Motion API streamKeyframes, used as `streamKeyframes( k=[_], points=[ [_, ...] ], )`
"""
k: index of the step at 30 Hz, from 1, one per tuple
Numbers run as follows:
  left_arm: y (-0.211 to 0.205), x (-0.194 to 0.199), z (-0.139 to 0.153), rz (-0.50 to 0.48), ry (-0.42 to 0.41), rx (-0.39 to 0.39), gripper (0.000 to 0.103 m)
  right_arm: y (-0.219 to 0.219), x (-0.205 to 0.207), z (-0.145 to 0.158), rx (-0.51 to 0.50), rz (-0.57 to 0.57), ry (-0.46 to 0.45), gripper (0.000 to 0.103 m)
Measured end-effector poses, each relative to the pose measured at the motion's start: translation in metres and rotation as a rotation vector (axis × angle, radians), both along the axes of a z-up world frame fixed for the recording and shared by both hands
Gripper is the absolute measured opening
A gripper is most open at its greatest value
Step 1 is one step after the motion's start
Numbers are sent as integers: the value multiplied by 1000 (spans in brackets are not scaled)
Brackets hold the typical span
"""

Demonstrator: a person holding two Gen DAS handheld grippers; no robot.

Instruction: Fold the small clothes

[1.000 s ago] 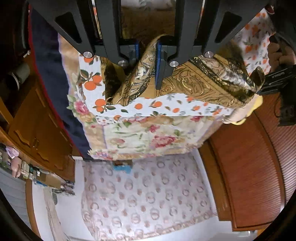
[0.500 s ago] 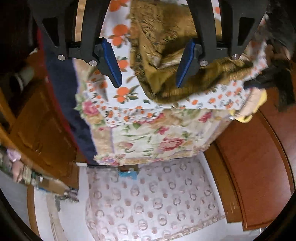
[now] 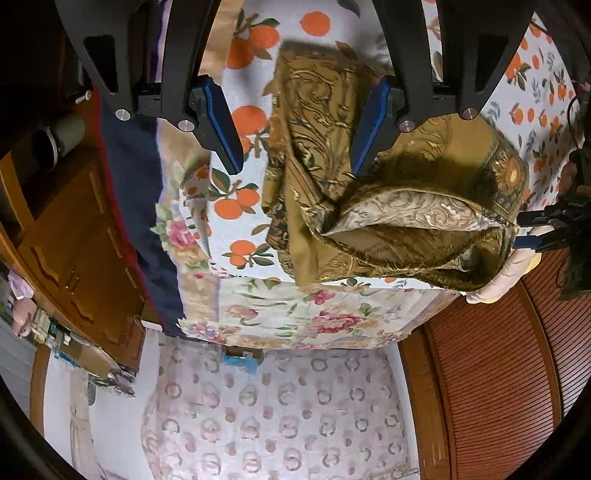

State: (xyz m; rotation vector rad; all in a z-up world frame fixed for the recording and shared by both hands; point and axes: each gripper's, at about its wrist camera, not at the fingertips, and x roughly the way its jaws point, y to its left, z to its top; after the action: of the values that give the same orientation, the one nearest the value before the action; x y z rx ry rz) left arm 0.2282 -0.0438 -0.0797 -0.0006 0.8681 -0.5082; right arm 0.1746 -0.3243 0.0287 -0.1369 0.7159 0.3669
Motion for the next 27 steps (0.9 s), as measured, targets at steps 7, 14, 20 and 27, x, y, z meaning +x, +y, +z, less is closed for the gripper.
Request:
streamKeyframes(
  k=[7, 14, 20, 27],
  points=[
    [-33, 39, -6, -25, 0, 26, 81, 11, 39, 0, -46, 65, -6, 62],
    [-18, 69, -16, 127, -3, 75, 81, -16, 84, -6, -1, -108, 19, 46],
    [-10, 69, -22, 119, 59, 8, 81, -34, 68, -3, 71, -116, 30, 47],
    [-21, 51, -22, 64, 83, -37, 81, -29, 58, -16, 98, -61, 84, 69]
  ],
)
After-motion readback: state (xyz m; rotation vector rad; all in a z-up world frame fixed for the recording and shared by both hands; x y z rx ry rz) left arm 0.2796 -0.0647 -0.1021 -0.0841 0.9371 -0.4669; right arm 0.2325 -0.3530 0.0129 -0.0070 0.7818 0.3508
